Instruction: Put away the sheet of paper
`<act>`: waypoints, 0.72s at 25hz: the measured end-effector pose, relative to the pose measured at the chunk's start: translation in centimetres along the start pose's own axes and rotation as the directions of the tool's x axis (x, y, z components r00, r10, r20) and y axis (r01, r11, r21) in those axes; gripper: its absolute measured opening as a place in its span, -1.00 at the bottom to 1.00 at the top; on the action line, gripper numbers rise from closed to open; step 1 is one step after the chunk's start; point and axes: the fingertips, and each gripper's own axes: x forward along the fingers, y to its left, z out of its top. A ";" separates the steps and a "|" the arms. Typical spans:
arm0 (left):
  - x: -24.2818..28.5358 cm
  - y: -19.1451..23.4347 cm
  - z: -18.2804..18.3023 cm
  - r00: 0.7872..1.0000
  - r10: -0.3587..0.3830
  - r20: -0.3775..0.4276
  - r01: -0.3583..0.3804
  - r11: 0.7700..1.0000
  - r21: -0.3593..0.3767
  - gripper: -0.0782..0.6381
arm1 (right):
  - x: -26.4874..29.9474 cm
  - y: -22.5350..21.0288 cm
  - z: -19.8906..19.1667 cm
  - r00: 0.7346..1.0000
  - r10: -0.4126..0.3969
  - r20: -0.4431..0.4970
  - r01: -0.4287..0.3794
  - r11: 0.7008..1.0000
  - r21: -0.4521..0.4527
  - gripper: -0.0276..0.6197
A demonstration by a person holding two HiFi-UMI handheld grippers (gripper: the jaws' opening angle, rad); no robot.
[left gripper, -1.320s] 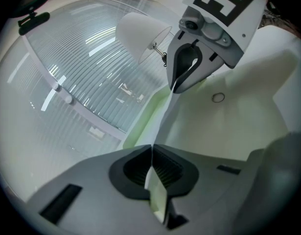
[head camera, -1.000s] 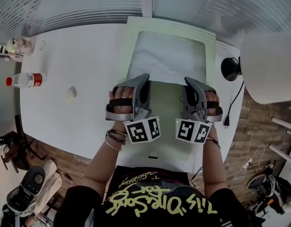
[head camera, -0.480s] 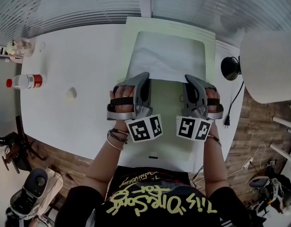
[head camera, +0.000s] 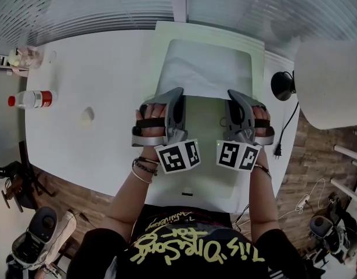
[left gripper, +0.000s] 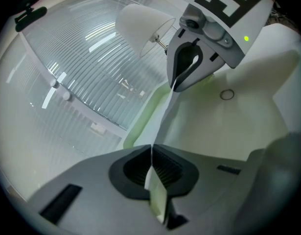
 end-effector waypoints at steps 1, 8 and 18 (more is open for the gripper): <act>0.0 0.0 0.0 1.000 0.000 -0.003 0.000 1.000 -0.001 -0.76 | 0.0 0.0 -0.1 1.000 0.000 -0.001 0.000 1.000 0.000 -0.89; 0.5 0.0 0.0 1.000 -0.002 -0.022 0.003 1.000 0.030 -0.76 | 0.5 -0.3 -0.2 1.000 -0.006 -0.005 0.006 1.000 0.001 -0.89; 0.8 0.1 -0.2 0.999 -0.010 -0.050 0.010 1.000 0.002 -0.76 | 0.7 -0.3 -0.2 1.000 -0.006 -0.002 0.006 1.000 -0.006 -0.89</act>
